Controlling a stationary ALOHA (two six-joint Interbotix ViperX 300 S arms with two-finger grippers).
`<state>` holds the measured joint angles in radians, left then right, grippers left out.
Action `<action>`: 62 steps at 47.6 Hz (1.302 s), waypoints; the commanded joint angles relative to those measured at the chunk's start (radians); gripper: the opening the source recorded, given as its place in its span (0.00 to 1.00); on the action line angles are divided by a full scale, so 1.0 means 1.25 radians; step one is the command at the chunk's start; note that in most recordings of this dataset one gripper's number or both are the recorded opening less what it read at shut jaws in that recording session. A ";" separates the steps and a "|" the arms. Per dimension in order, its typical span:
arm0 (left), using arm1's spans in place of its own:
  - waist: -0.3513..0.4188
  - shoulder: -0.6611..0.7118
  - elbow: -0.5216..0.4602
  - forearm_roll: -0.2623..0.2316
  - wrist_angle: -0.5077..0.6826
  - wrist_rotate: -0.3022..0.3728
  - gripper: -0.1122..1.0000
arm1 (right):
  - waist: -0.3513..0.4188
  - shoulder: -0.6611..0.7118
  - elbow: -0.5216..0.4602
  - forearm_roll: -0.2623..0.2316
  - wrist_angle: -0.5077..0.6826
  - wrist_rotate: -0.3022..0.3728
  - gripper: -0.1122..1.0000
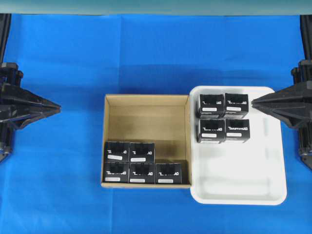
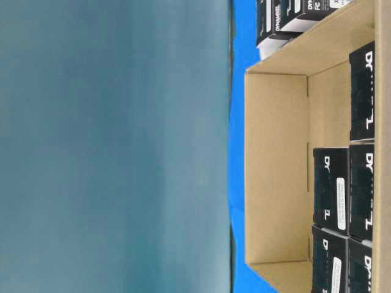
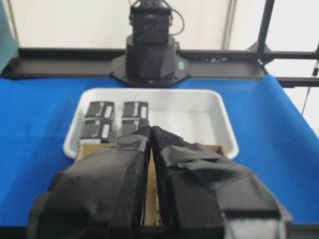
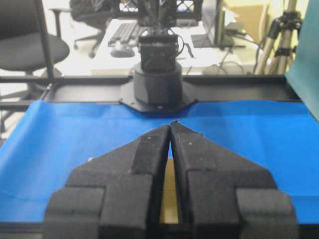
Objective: Pick the box from inside the cardboard box.
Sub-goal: 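Swing the right gripper left over the cardboard box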
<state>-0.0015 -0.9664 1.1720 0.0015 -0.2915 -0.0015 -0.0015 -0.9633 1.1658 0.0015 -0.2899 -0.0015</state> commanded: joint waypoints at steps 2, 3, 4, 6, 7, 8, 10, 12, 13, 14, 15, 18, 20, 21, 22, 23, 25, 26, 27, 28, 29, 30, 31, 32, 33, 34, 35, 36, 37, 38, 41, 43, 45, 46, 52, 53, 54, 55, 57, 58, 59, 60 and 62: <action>0.004 0.009 -0.043 0.012 0.016 -0.006 0.23 | 0.000 0.021 -0.029 0.021 0.023 0.012 0.23; 0.005 0.010 -0.049 0.012 0.027 -0.006 0.22 | 0.000 0.028 -0.038 0.029 0.044 0.013 0.25; 0.005 0.011 -0.054 0.012 0.038 -0.006 0.19 | 0.000 0.037 -0.049 0.038 0.070 0.016 0.27; 0.005 0.011 -0.063 0.012 0.061 -0.006 0.14 | 0.000 0.054 -0.071 0.049 0.130 0.020 0.25; 0.005 0.012 -0.066 0.012 0.072 -0.006 0.12 | -0.001 0.064 -0.085 0.052 0.162 0.022 0.23; 0.005 0.012 -0.070 0.012 0.085 -0.006 0.11 | -0.001 0.074 -0.098 0.052 0.194 0.025 0.20; 0.005 0.012 -0.080 0.012 0.112 -0.006 0.09 | -0.001 0.102 -0.130 0.052 0.268 0.031 0.18; 0.004 0.012 -0.087 0.012 0.126 -0.006 0.08 | -0.001 0.123 -0.155 0.052 0.318 0.038 0.16; 0.004 0.012 -0.090 0.012 0.133 -0.006 0.08 | 0.000 0.135 -0.166 0.052 0.339 0.044 0.15; 0.004 0.012 -0.093 0.012 0.140 -0.006 0.08 | -0.001 0.146 -0.178 0.052 0.360 0.049 0.15; 0.005 0.012 -0.096 0.012 0.145 -0.006 0.08 | -0.001 0.157 -0.190 0.052 0.377 0.055 0.15; 0.005 0.012 -0.103 0.012 0.160 -0.006 0.08 | -0.001 0.201 -0.229 0.053 0.431 0.080 0.15; 0.004 0.012 -0.106 0.012 0.166 -0.005 0.08 | -0.001 0.231 -0.253 0.053 0.457 0.096 0.15; 0.004 0.012 -0.106 0.012 0.167 -0.006 0.08 | 0.000 0.245 -0.263 0.053 0.470 0.103 0.15; 0.004 0.012 -0.106 0.012 0.168 -0.006 0.08 | 0.001 0.260 -0.274 0.053 0.484 0.110 0.15; 0.004 0.012 -0.107 0.011 0.169 -0.006 0.08 | 0.002 0.275 -0.285 0.053 0.497 0.117 0.15; 0.004 0.012 -0.106 0.012 0.173 -0.006 0.08 | 0.004 0.308 -0.310 0.053 0.520 0.129 0.15; 0.002 0.012 -0.107 0.012 0.175 -0.006 0.08 | 0.005 0.324 -0.322 0.053 0.531 0.135 0.15; 0.002 0.012 -0.107 0.012 0.179 -0.006 0.08 | 0.006 0.340 -0.335 0.053 0.545 0.139 0.15; 0.002 0.012 -0.108 0.012 0.183 -0.006 0.08 | 0.007 0.366 -0.353 0.053 0.563 0.144 0.15; 0.002 0.012 -0.108 0.012 0.187 -0.006 0.08 | 0.009 0.384 -0.367 0.053 0.577 0.146 0.15; 0.001 0.012 -0.109 0.012 0.190 -0.006 0.08 | 0.009 0.401 -0.380 0.054 0.589 0.147 0.15; 0.001 0.012 -0.110 0.012 0.193 -0.006 0.08 | 0.010 0.418 -0.395 0.055 0.603 0.147 0.15; 0.000 0.012 -0.110 0.012 0.195 -0.006 0.08 | 0.011 0.436 -0.412 0.055 0.617 0.147 0.15; 0.000 0.012 -0.112 0.011 0.198 -0.006 0.08 | 0.011 0.455 -0.430 0.055 0.633 0.147 0.15; 0.000 0.012 -0.112 0.012 0.200 -0.006 0.08 | 0.012 0.474 -0.445 0.055 0.649 0.147 0.15; 0.000 0.012 -0.112 0.011 0.201 -0.006 0.08 | 0.013 0.501 -0.474 0.055 0.676 0.147 0.15; 0.000 0.012 -0.112 0.012 0.204 -0.006 0.08 | 0.015 0.519 -0.490 0.056 0.696 0.147 0.15; 0.000 0.013 -0.112 0.012 0.206 -0.006 0.08 | 0.015 0.538 -0.508 0.056 0.717 0.147 0.15; 0.000 0.012 -0.112 0.012 0.209 -0.006 0.08 | 0.013 0.557 -0.526 0.056 0.740 0.147 0.15; 0.001 0.013 -0.112 0.012 0.217 -0.006 0.08 | 0.011 0.611 -0.585 0.055 0.806 0.141 0.15; 0.002 0.013 -0.112 0.012 0.223 -0.007 0.08 | 0.010 0.655 -0.633 0.054 0.860 0.139 0.15; 0.002 0.011 -0.114 0.012 0.227 -0.007 0.08 | 0.009 0.688 -0.672 0.054 0.902 0.135 0.15; 0.002 0.011 -0.112 0.012 0.229 -0.009 0.08 | 0.009 0.706 -0.692 0.054 0.923 0.133 0.15; 0.001 0.010 -0.115 0.012 0.232 -0.009 0.08 | 0.004 0.798 -0.784 0.054 1.010 0.109 0.15; 0.001 0.010 -0.117 0.011 0.232 -0.009 0.08 | 0.004 0.810 -0.795 0.054 1.017 0.104 0.15; 0.001 0.010 -0.117 0.012 0.232 -0.009 0.08 | 0.005 0.821 -0.806 0.054 1.021 0.098 0.15; 0.001 0.010 -0.117 0.012 0.232 -0.009 0.08 | 0.005 0.830 -0.816 0.054 1.025 0.093 0.15; 0.001 0.011 -0.117 0.012 0.232 -0.009 0.08 | 0.005 0.849 -0.836 0.054 1.026 0.081 0.15; 0.000 0.011 -0.118 0.012 0.231 -0.009 0.08 | 0.005 0.858 -0.844 0.054 1.026 0.075 0.16; 0.001 0.011 -0.119 0.012 0.231 -0.009 0.08 | 0.005 0.865 -0.853 0.055 1.027 0.067 0.16; 0.001 0.011 -0.120 0.012 0.232 -0.009 0.08 | 0.005 0.876 -0.865 0.054 1.028 0.056 0.16; 0.001 0.012 -0.124 0.012 0.231 -0.009 0.08 | 0.005 0.890 -0.882 0.054 1.030 0.044 0.16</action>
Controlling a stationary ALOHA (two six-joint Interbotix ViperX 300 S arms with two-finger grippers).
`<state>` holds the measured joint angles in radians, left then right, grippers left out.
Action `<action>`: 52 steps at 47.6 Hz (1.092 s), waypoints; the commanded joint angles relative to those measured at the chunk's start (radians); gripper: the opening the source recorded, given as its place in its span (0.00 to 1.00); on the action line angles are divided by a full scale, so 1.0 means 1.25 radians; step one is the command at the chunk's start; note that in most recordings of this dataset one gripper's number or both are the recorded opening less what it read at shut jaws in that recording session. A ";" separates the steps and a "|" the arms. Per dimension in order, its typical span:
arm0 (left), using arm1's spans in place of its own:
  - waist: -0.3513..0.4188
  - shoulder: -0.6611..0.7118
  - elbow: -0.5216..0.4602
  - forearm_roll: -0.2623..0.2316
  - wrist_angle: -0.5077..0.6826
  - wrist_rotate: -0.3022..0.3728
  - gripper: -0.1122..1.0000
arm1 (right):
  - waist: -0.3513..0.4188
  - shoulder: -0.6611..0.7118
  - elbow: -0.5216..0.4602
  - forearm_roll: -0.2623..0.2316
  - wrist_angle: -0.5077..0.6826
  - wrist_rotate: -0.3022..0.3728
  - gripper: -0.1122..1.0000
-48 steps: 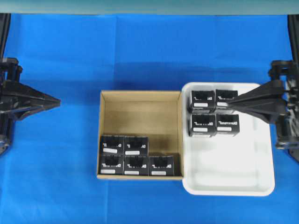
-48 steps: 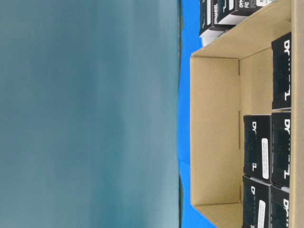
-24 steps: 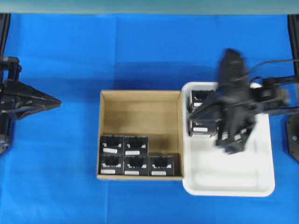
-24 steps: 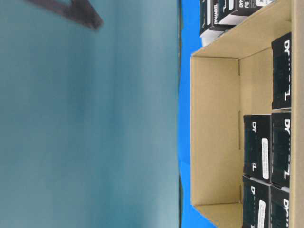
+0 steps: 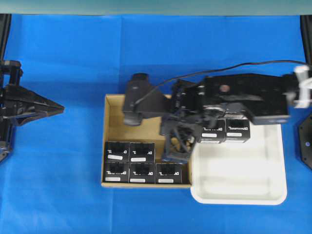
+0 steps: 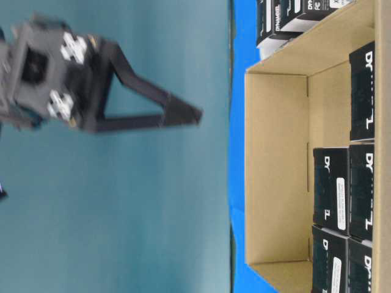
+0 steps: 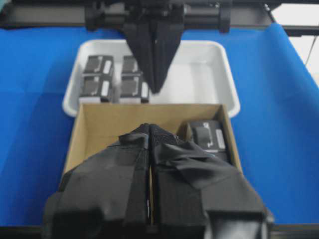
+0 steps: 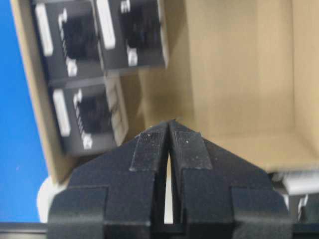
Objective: Pick the box from inside the cardboard box.
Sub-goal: 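Swing the right gripper left over the cardboard box, then lower the open right gripper onto a black-and-white package in the box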
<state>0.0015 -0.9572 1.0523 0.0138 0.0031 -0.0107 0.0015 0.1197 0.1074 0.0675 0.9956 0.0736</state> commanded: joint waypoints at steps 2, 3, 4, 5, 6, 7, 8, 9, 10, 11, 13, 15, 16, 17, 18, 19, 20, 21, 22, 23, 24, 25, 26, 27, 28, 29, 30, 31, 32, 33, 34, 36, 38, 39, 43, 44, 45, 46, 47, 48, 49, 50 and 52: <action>-0.002 0.005 -0.031 0.002 -0.005 -0.001 0.08 | 0.002 0.037 -0.052 0.002 0.005 -0.028 0.16; -0.001 0.005 -0.031 0.002 -0.005 -0.001 0.08 | 0.002 0.042 -0.059 0.002 0.007 -0.032 0.16; -0.002 0.005 -0.031 0.002 -0.005 -0.001 0.08 | 0.002 0.050 -0.067 0.004 0.012 -0.037 0.16; -0.001 0.006 -0.032 0.002 -0.004 0.000 0.08 | 0.001 0.055 -0.074 0.004 0.016 -0.040 0.16; -0.001 0.006 -0.032 0.002 -0.004 0.000 0.08 | 0.002 0.060 -0.077 0.004 0.020 -0.044 0.16; -0.001 0.006 -0.032 0.002 -0.002 0.000 0.08 | 0.002 0.065 -0.082 0.004 0.025 -0.048 0.17; -0.001 0.007 -0.032 0.002 -0.002 0.001 0.08 | 0.002 0.069 -0.086 0.004 0.028 -0.052 0.17; -0.001 0.007 -0.032 0.002 -0.002 0.002 0.08 | 0.002 0.074 -0.088 0.004 0.032 -0.056 0.17; -0.001 0.006 -0.032 0.002 -0.002 0.004 0.08 | 0.002 0.079 -0.091 0.004 0.036 -0.061 0.18; -0.001 0.006 -0.032 0.002 -0.002 0.005 0.08 | 0.002 0.081 -0.093 0.004 0.038 -0.067 0.18; 0.000 0.006 -0.033 0.002 -0.001 0.005 0.08 | 0.002 0.086 -0.097 0.004 0.038 -0.075 0.20; 0.000 0.005 -0.033 0.002 -0.001 0.004 0.08 | 0.002 0.090 -0.103 0.004 0.034 -0.080 0.22; 0.000 0.004 -0.032 0.002 -0.002 0.001 0.08 | 0.004 0.092 -0.104 0.004 0.033 -0.081 0.25; -0.001 0.004 -0.033 0.002 -0.002 0.001 0.08 | 0.002 0.092 -0.106 0.005 0.032 -0.081 0.27; -0.002 0.004 -0.033 0.002 -0.001 0.001 0.08 | 0.002 0.093 -0.107 0.005 0.031 -0.081 0.30; -0.002 0.002 -0.033 0.002 -0.002 0.001 0.08 | 0.002 0.094 -0.108 0.005 0.029 -0.082 0.33; -0.004 0.002 -0.033 0.002 -0.001 0.001 0.08 | 0.002 0.096 -0.108 0.005 0.029 -0.085 0.37; -0.005 0.002 -0.033 0.002 -0.001 0.001 0.08 | 0.002 0.097 -0.108 0.005 0.028 -0.086 0.41; -0.005 0.002 -0.033 0.002 -0.001 0.001 0.08 | 0.002 0.099 -0.108 0.005 0.027 -0.086 0.46; -0.005 0.002 -0.033 0.002 -0.001 0.001 0.08 | 0.001 0.103 -0.108 0.005 0.027 -0.087 0.52; -0.005 0.004 -0.033 0.002 -0.001 0.001 0.08 | 0.000 0.107 -0.108 0.005 0.027 -0.087 0.58; -0.005 0.004 -0.033 0.002 -0.001 0.001 0.08 | -0.001 0.109 -0.108 0.005 0.027 -0.087 0.64; -0.005 0.005 -0.033 0.002 -0.001 0.001 0.08 | -0.001 0.113 -0.109 0.005 0.027 -0.088 0.70; -0.005 0.005 -0.033 0.002 -0.001 0.001 0.08 | -0.002 0.115 -0.109 0.005 0.026 -0.090 0.75; -0.005 0.005 -0.033 0.002 -0.001 0.001 0.08 | -0.002 0.119 -0.108 0.005 0.023 -0.091 0.80; -0.006 0.005 -0.033 0.002 -0.001 0.001 0.08 | -0.002 0.121 -0.108 0.005 0.022 -0.092 0.85; -0.006 0.006 -0.033 0.002 -0.001 0.000 0.08 | -0.002 0.125 -0.108 0.005 0.021 -0.093 0.90; -0.006 0.005 -0.033 0.002 -0.001 0.000 0.08 | -0.002 0.129 -0.108 0.005 0.018 -0.094 0.93; -0.006 0.006 -0.033 0.002 -0.001 0.000 0.08 | -0.002 0.133 -0.108 0.006 0.015 -0.094 0.96; -0.005 0.005 -0.033 0.002 -0.001 0.000 0.08 | -0.002 0.134 -0.108 0.009 0.013 -0.094 0.98; -0.005 0.005 -0.033 0.002 0.000 0.000 0.08 | -0.002 0.137 -0.108 0.011 0.010 -0.094 0.99; -0.006 0.002 -0.033 0.001 0.002 0.000 0.08 | -0.005 0.144 -0.108 0.025 0.001 -0.096 0.99; -0.006 0.001 -0.033 0.002 0.006 0.000 0.08 | -0.007 0.150 -0.108 0.044 -0.006 -0.098 0.99; -0.006 0.001 -0.033 0.002 0.009 0.000 0.08 | -0.009 0.153 -0.107 0.055 -0.010 -0.102 0.98; -0.005 -0.001 -0.033 0.002 0.013 0.000 0.08 | -0.018 0.167 -0.104 0.118 -0.020 -0.123 0.99; -0.006 -0.001 -0.033 0.002 0.015 0.000 0.08 | -0.020 0.171 -0.103 0.129 -0.022 -0.130 0.99; -0.006 -0.002 -0.033 0.002 0.016 0.000 0.08 | -0.021 0.173 -0.103 0.140 -0.023 -0.139 0.99; -0.006 -0.002 -0.033 0.002 0.015 0.000 0.08 | -0.022 0.177 -0.104 0.147 -0.026 -0.147 0.99; -0.006 -0.002 -0.033 0.002 0.015 0.000 0.08 | -0.022 0.179 -0.103 0.156 -0.028 -0.155 0.99; -0.007 -0.002 -0.033 0.002 0.015 0.000 0.08 | -0.023 0.183 -0.104 0.162 -0.032 -0.162 0.99; -0.007 -0.002 -0.034 0.002 0.015 0.000 0.08 | -0.023 0.187 -0.104 0.166 -0.034 -0.167 0.99; -0.007 -0.002 -0.033 0.002 0.015 0.000 0.08 | -0.025 0.188 -0.104 0.167 -0.036 -0.172 0.99; -0.009 -0.002 -0.033 0.002 0.015 0.000 0.08 | -0.026 0.195 -0.104 0.167 -0.037 -0.177 0.99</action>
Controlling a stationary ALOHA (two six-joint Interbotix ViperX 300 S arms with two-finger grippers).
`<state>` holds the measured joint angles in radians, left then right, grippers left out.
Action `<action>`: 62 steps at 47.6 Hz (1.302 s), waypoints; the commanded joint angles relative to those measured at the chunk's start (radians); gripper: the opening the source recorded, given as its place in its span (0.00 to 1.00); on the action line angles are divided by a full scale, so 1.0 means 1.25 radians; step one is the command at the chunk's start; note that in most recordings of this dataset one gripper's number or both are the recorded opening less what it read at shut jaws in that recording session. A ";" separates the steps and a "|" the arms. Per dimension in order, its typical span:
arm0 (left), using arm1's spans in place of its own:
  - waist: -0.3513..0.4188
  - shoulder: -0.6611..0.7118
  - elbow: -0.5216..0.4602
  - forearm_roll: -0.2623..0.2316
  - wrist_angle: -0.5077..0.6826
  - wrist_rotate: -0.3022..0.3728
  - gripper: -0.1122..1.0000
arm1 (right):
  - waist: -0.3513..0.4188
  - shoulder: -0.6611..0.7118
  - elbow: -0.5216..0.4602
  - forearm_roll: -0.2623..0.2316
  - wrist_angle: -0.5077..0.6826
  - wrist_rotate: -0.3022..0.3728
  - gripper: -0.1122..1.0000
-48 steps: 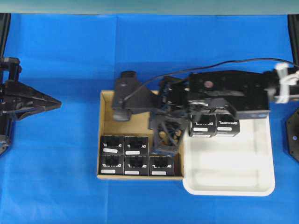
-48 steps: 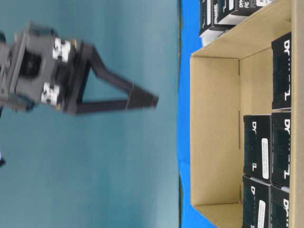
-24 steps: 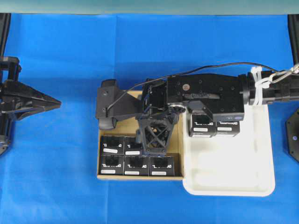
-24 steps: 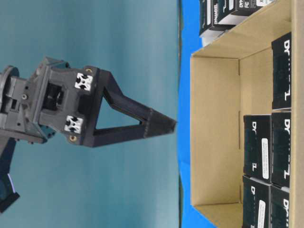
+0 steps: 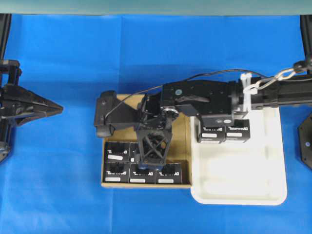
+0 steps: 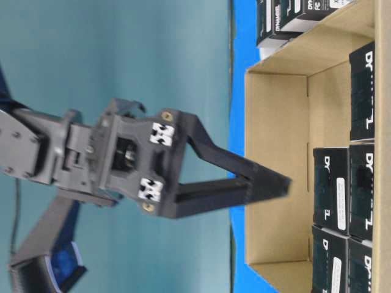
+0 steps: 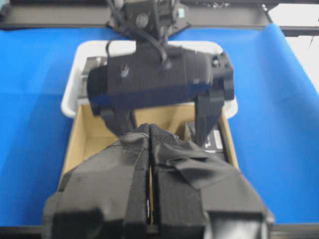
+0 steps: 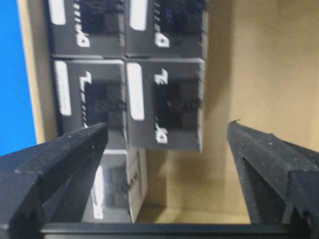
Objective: Pick the box from inside the cardboard box.
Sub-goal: 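Lower the open right gripper onto a black-and-white package in the box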
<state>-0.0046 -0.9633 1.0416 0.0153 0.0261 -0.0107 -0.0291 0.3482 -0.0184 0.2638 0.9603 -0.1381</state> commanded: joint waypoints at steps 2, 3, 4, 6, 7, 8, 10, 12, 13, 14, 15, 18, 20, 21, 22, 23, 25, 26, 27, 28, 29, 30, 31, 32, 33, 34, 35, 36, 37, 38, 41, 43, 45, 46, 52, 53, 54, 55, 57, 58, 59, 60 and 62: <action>-0.005 0.002 -0.025 0.001 -0.002 0.000 0.08 | -0.002 0.016 -0.005 0.011 -0.010 -0.007 0.99; -0.006 0.002 -0.025 0.001 -0.002 0.000 0.08 | -0.002 0.018 -0.005 0.011 -0.010 -0.009 0.99; -0.006 0.002 -0.025 0.001 -0.002 0.000 0.08 | -0.004 0.021 -0.005 0.013 -0.009 -0.009 0.99; -0.007 0.002 -0.025 0.001 -0.002 0.000 0.08 | -0.005 0.023 -0.005 0.016 -0.009 -0.009 0.99; -0.007 0.002 -0.025 0.001 -0.002 -0.001 0.08 | -0.005 0.026 -0.005 0.017 -0.009 -0.009 0.99; -0.007 0.002 -0.025 0.001 -0.002 -0.001 0.08 | -0.005 0.027 -0.005 0.018 -0.010 -0.009 0.99; -0.009 0.002 -0.025 0.001 -0.002 -0.001 0.08 | -0.006 0.029 -0.005 0.023 -0.011 -0.010 0.99; -0.009 0.002 -0.025 0.001 -0.002 -0.001 0.08 | -0.005 0.033 -0.005 0.027 -0.013 -0.010 0.99; -0.009 0.002 -0.025 0.001 -0.002 -0.001 0.08 | -0.006 0.033 -0.005 0.031 -0.015 -0.010 0.99; -0.009 0.002 -0.025 0.001 -0.002 -0.001 0.08 | -0.004 0.034 -0.005 0.033 -0.017 -0.011 0.99; -0.007 0.002 -0.025 0.001 -0.002 -0.001 0.08 | -0.005 0.036 -0.005 0.037 -0.018 -0.011 0.99; -0.009 0.004 -0.025 0.001 -0.002 -0.001 0.08 | -0.002 0.037 -0.005 0.044 -0.023 -0.011 0.99; -0.009 0.002 -0.025 0.001 -0.002 -0.002 0.08 | -0.001 0.037 -0.004 0.047 -0.028 -0.011 0.99; -0.009 0.004 -0.025 0.001 -0.002 -0.002 0.08 | -0.001 0.037 -0.004 0.045 -0.031 -0.011 0.99; -0.009 0.002 -0.025 0.001 -0.002 -0.002 0.08 | -0.001 0.037 -0.002 0.047 -0.032 -0.011 0.99; -0.009 0.004 -0.025 0.001 -0.002 -0.002 0.08 | 0.000 0.037 -0.001 0.047 -0.033 -0.011 0.99; -0.009 0.004 -0.025 0.001 -0.002 -0.004 0.08 | 0.000 0.038 -0.001 0.047 -0.033 -0.011 0.99; -0.009 0.004 -0.025 0.001 -0.002 -0.004 0.08 | 0.000 0.040 -0.001 0.047 -0.033 -0.011 0.99; -0.007 0.005 -0.025 0.001 -0.002 -0.004 0.08 | 0.000 0.042 -0.001 0.047 -0.033 -0.011 0.99; -0.009 0.005 -0.025 0.001 -0.002 -0.005 0.08 | 0.001 0.043 -0.001 0.047 -0.033 -0.011 0.99; -0.009 0.006 -0.025 0.001 -0.002 -0.005 0.08 | 0.001 0.044 0.000 0.047 -0.033 -0.011 0.99; -0.009 0.006 -0.025 0.001 -0.002 -0.005 0.08 | 0.000 0.045 -0.001 0.047 -0.033 -0.011 0.99; -0.009 0.006 -0.025 0.001 -0.002 -0.005 0.08 | 0.000 0.047 0.000 0.047 -0.033 -0.011 0.99; -0.009 0.006 -0.025 0.001 -0.002 -0.005 0.08 | 0.000 0.048 0.000 0.047 -0.033 -0.012 0.99; -0.009 0.006 -0.025 0.001 -0.002 -0.005 0.08 | 0.000 0.049 0.000 0.047 -0.033 -0.013 0.99; -0.009 0.006 -0.025 0.000 -0.002 -0.005 0.08 | 0.000 0.050 0.000 0.047 -0.033 -0.015 0.99; -0.009 0.007 -0.025 0.001 -0.002 -0.005 0.08 | 0.000 0.053 -0.001 0.047 -0.034 -0.017 0.99; -0.009 0.007 -0.025 0.001 -0.002 -0.005 0.08 | 0.000 0.054 0.000 0.047 -0.033 -0.021 0.99; -0.009 0.007 -0.025 0.001 -0.002 -0.005 0.08 | 0.000 0.055 0.000 0.047 -0.033 -0.023 0.99; -0.009 0.007 -0.025 0.001 -0.002 -0.005 0.08 | 0.000 0.058 0.001 0.047 -0.033 -0.026 0.99; -0.009 0.007 -0.025 0.001 -0.002 -0.005 0.08 | 0.000 0.063 0.000 0.047 -0.033 -0.029 0.99; -0.009 0.007 -0.025 0.001 -0.002 -0.005 0.08 | -0.001 0.064 0.000 0.047 -0.034 -0.031 0.99; -0.009 0.007 -0.025 0.001 -0.002 -0.006 0.08 | -0.002 0.066 0.000 0.047 -0.034 -0.031 0.99; -0.009 0.007 -0.026 0.001 -0.002 -0.006 0.08 | -0.002 0.066 0.000 0.047 -0.033 -0.031 0.99; -0.011 0.007 -0.025 0.001 -0.002 -0.010 0.08 | -0.005 0.066 0.001 0.045 -0.034 -0.033 0.99; -0.011 0.007 -0.025 0.001 -0.002 -0.011 0.08 | -0.006 0.066 0.001 0.045 -0.033 -0.034 0.99; -0.012 0.007 -0.025 0.001 -0.002 -0.013 0.08 | -0.006 0.066 0.001 0.045 -0.033 -0.037 0.99; -0.012 0.009 -0.025 0.001 -0.002 -0.016 0.08 | -0.005 0.066 0.002 0.045 -0.034 -0.039 0.99; -0.012 0.007 -0.025 0.001 -0.002 -0.021 0.08 | -0.006 0.067 0.002 0.045 -0.034 -0.045 0.99; -0.012 0.007 -0.025 0.001 -0.002 -0.022 0.08 | -0.007 0.067 0.002 0.045 -0.034 -0.048 0.99; -0.011 0.007 -0.025 0.001 -0.002 -0.025 0.08 | -0.009 0.067 0.002 0.045 -0.034 -0.050 0.99; -0.012 0.007 -0.025 0.001 -0.002 -0.026 0.08 | -0.010 0.067 0.002 0.045 -0.034 -0.053 0.99; -0.012 0.007 -0.025 0.001 -0.002 -0.027 0.08 | -0.012 0.067 0.002 0.045 -0.033 -0.055 0.99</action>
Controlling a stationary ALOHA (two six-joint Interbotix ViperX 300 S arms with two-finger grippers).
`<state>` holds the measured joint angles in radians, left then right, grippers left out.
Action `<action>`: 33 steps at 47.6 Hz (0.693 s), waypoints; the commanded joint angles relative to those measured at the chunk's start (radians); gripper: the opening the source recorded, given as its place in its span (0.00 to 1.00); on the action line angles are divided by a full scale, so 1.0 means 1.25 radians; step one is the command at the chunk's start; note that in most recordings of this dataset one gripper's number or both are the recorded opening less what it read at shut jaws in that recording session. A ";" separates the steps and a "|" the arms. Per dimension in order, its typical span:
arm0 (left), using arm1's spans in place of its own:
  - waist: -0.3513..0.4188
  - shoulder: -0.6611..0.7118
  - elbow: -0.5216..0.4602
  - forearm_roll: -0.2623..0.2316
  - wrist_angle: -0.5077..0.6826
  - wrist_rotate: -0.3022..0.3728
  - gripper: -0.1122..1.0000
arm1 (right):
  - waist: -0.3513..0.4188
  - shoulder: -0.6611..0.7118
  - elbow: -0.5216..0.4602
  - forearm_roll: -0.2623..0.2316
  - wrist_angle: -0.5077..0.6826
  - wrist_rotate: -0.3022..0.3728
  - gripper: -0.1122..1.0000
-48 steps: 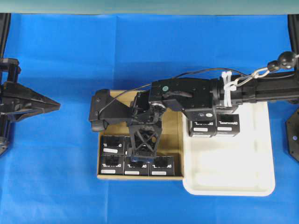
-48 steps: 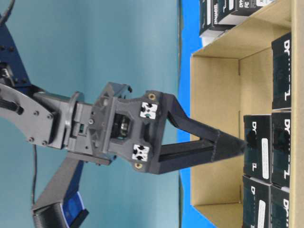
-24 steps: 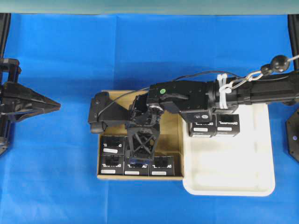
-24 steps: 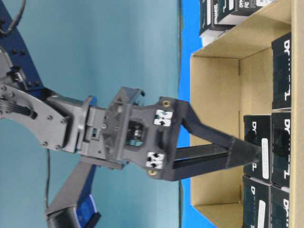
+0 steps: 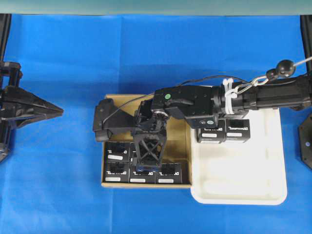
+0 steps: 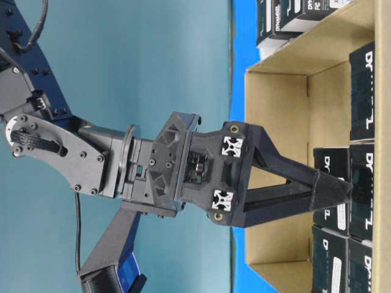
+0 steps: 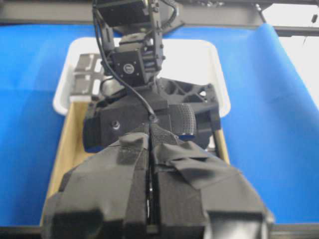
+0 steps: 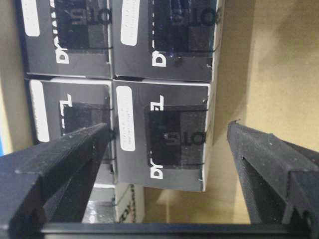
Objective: Pick the box from inside the cardboard box.
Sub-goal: 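Lower the open right gripper onto a black-and-white package in the box, then close the right gripper around the package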
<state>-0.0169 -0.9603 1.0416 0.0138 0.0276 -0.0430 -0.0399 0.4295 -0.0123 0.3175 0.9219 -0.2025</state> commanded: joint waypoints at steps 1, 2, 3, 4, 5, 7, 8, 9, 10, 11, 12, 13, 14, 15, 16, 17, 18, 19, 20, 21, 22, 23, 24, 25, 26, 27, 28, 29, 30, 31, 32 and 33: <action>-0.002 0.006 -0.025 0.002 -0.004 -0.001 0.08 | -0.005 0.002 -0.002 0.002 -0.001 -0.004 0.99; -0.002 0.005 -0.025 0.002 -0.004 -0.001 0.08 | -0.006 0.002 -0.002 0.002 0.000 -0.005 0.99; -0.002 0.005 -0.025 0.002 -0.004 -0.001 0.08 | -0.007 0.002 -0.002 0.002 0.000 -0.005 0.99; -0.004 0.005 -0.025 0.002 -0.004 -0.001 0.08 | -0.007 0.002 -0.002 0.002 0.001 -0.006 0.99; -0.005 0.005 -0.025 0.002 -0.004 -0.002 0.08 | -0.010 0.002 -0.002 0.002 0.001 -0.006 0.99; -0.007 0.005 -0.025 0.002 -0.004 -0.002 0.08 | -0.012 0.002 -0.002 0.002 0.000 -0.006 0.99; -0.010 0.005 -0.025 0.002 -0.004 -0.002 0.08 | -0.012 0.002 -0.002 0.002 -0.002 -0.006 0.99; -0.011 0.005 -0.025 0.002 -0.004 -0.001 0.08 | -0.013 0.001 -0.002 0.002 -0.002 -0.009 0.99; -0.012 0.005 -0.025 0.001 -0.004 -0.002 0.08 | -0.015 0.002 -0.002 0.002 -0.004 -0.010 0.99; -0.013 0.005 -0.025 0.002 -0.004 -0.001 0.08 | -0.015 0.002 -0.002 0.002 -0.004 -0.011 0.99; -0.015 0.005 -0.025 0.002 -0.004 -0.002 0.08 | -0.016 0.002 -0.002 0.002 -0.004 -0.013 0.99; -0.016 0.005 -0.025 0.002 -0.004 -0.002 0.08 | -0.016 0.004 -0.001 0.002 -0.004 -0.016 0.99; -0.016 0.005 -0.025 0.002 -0.004 -0.002 0.08 | -0.018 0.004 -0.001 0.002 -0.004 -0.018 0.99; -0.016 0.005 -0.025 0.002 -0.004 -0.002 0.08 | -0.018 0.004 0.000 0.002 -0.004 -0.020 0.99; -0.015 0.005 -0.025 0.002 -0.004 -0.002 0.08 | -0.020 0.005 0.001 0.002 -0.002 -0.022 0.99; -0.016 0.006 -0.025 0.002 -0.004 -0.002 0.08 | -0.021 0.005 0.001 0.002 -0.002 -0.025 0.99; -0.016 0.005 -0.025 0.002 -0.004 -0.001 0.08 | -0.022 0.004 0.001 0.002 -0.001 -0.028 0.99; -0.016 0.005 -0.025 0.002 -0.004 -0.001 0.08 | -0.022 0.005 0.002 0.002 -0.001 -0.029 0.99; -0.016 0.005 -0.025 0.002 -0.004 -0.002 0.08 | -0.023 0.005 0.002 0.002 -0.001 -0.032 0.99; -0.016 0.005 -0.025 0.002 -0.004 -0.001 0.08 | -0.023 0.005 0.002 0.002 0.000 -0.036 0.99; -0.016 0.006 -0.025 0.002 -0.004 -0.001 0.08 | -0.023 0.004 0.002 0.002 0.001 -0.038 0.99; -0.016 0.005 -0.025 0.002 -0.004 -0.001 0.08 | -0.023 0.005 0.002 0.002 0.001 -0.039 0.99; -0.016 0.005 -0.025 0.002 -0.004 -0.001 0.08 | -0.023 0.005 0.004 0.002 0.000 -0.040 0.99; -0.016 0.005 -0.025 0.002 -0.004 -0.001 0.08 | -0.023 0.005 0.002 0.002 -0.002 -0.040 0.99; -0.016 0.005 -0.025 0.002 -0.004 -0.002 0.08 | -0.025 0.005 0.002 0.001 -0.002 -0.040 0.99; -0.016 0.005 -0.025 0.002 -0.004 -0.001 0.08 | -0.025 0.005 0.002 0.001 -0.005 -0.040 0.99; -0.016 0.005 -0.025 0.002 -0.004 -0.002 0.08 | -0.027 0.005 0.002 0.001 -0.006 -0.040 0.99; -0.015 0.005 -0.025 0.002 -0.004 -0.002 0.08 | -0.027 0.005 0.002 0.000 -0.009 -0.040 0.99; -0.016 0.005 -0.025 0.002 -0.004 -0.001 0.08 | -0.028 0.005 0.002 0.000 -0.011 -0.040 0.99; -0.016 0.005 -0.025 0.002 -0.004 -0.002 0.08 | -0.029 0.005 0.002 0.000 -0.013 -0.040 0.99; -0.016 0.006 -0.025 0.002 -0.004 -0.002 0.08 | -0.032 0.005 0.002 -0.001 -0.017 -0.040 0.99; -0.016 0.005 -0.025 0.002 -0.004 -0.001 0.08 | -0.033 0.005 0.002 -0.001 -0.018 -0.040 0.99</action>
<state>-0.0337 -0.9603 1.0416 0.0138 0.0276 -0.0445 -0.0721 0.4326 -0.0061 0.3160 0.9127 -0.2516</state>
